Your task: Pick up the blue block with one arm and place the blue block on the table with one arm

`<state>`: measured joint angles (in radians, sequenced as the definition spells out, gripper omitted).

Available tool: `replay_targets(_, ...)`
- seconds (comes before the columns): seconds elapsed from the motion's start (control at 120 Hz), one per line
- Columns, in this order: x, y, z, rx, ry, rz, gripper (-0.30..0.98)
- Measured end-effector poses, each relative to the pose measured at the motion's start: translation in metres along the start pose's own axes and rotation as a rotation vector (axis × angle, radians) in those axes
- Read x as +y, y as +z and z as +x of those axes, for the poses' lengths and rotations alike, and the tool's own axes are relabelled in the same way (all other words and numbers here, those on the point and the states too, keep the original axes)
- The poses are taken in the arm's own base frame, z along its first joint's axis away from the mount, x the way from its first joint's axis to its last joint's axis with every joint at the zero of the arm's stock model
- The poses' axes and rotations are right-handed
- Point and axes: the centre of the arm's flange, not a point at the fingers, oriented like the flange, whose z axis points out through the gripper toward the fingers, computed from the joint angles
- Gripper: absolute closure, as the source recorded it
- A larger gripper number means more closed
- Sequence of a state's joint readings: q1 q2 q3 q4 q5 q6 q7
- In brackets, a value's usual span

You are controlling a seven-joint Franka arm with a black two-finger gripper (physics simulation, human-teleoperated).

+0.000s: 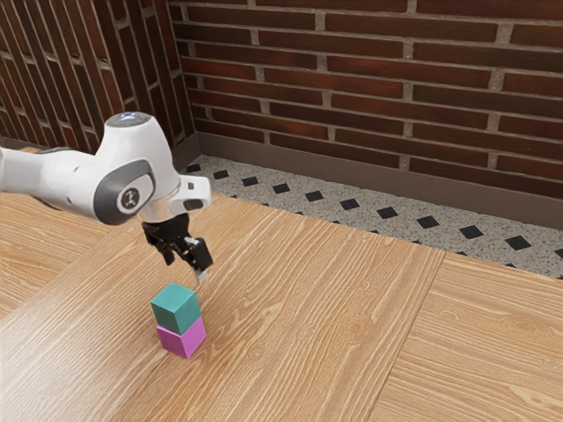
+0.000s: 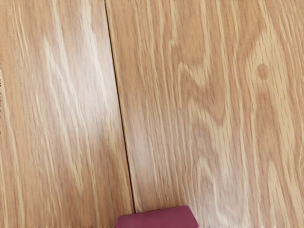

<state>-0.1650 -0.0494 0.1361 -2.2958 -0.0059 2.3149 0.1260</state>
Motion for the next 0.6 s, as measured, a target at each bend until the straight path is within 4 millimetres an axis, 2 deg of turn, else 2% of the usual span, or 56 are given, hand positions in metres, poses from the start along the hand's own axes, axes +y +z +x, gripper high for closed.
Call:
replay_targets(0.183, 0.008, -0.006, -0.011, 0.018, -0.014, -0.022, 0.02)
replay_targets(0.275, 0.013, -0.004, -0.018, 0.007, -0.021, -0.038, 0.02)
replay_targets(0.6, 0.013, 0.007, -0.033, -0.062, -0.051, -0.067, 0.02)
